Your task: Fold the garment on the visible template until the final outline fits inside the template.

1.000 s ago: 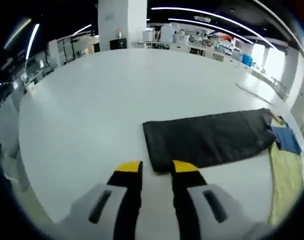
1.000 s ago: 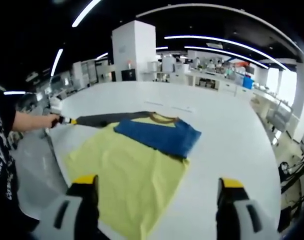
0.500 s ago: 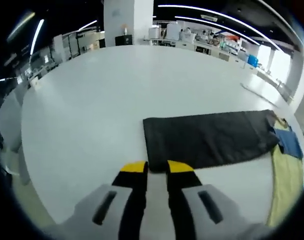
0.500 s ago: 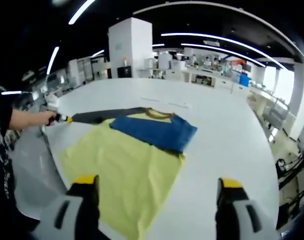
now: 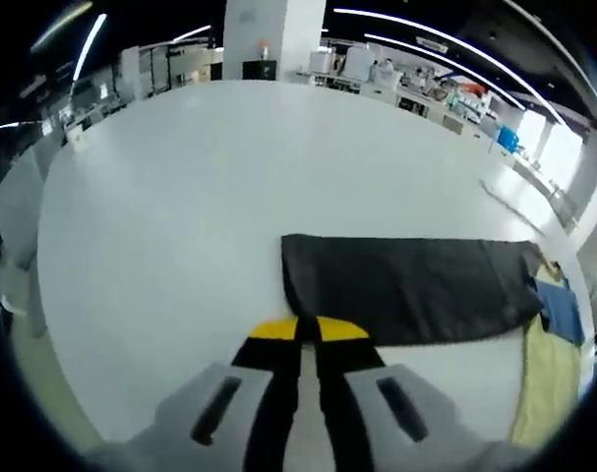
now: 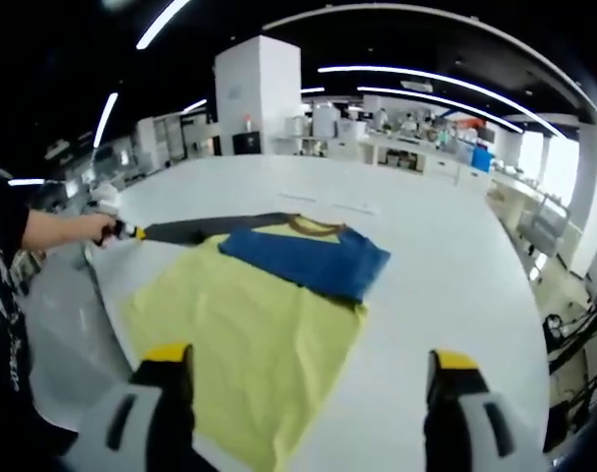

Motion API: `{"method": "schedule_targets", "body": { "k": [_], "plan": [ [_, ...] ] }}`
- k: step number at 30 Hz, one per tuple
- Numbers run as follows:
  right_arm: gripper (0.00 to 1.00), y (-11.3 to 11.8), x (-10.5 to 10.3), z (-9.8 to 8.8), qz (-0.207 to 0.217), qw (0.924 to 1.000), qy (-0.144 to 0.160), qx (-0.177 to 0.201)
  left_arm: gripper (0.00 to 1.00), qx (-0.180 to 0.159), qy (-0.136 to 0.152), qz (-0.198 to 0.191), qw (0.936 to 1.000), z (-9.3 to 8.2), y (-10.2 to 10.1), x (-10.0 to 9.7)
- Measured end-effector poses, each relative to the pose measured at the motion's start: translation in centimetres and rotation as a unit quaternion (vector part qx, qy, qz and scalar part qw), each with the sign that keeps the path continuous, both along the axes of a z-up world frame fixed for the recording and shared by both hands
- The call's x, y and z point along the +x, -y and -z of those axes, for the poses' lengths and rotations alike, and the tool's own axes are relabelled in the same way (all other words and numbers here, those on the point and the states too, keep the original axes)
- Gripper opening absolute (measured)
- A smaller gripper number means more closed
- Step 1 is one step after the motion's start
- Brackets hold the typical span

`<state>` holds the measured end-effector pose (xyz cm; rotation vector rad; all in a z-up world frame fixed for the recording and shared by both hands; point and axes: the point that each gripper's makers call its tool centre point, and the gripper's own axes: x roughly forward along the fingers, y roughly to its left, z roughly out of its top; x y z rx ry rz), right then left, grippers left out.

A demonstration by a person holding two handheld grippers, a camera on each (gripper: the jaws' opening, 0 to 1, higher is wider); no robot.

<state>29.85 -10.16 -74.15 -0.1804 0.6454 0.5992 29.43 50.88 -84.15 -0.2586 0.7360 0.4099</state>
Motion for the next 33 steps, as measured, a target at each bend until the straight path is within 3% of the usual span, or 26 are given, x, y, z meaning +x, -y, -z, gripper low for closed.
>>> {"method": "schedule_targets", "body": {
  "k": [11, 24, 33],
  "plan": [
    [1.0, -0.2, 0.2, -0.4, 0.002, 0.9999, 0.006, 0.012, 0.02, 0.016, 0.003, 0.024, 0.9996, -1.7, 1.1, 0.7],
    [1.0, -0.2, 0.0, -0.9, -0.008, 0.9997, 0.013, 0.017, 0.01, 0.004, 0.048, 0.053, 0.9974, -4.5, 3.6, 3.6],
    [1.0, -0.2, -0.2, -0.9, -0.011, 0.9997, 0.013, 0.016, 0.01, 0.009, 0.057, 0.077, 0.9954, -5.9, 5.4, 5.1]
  ]
}}
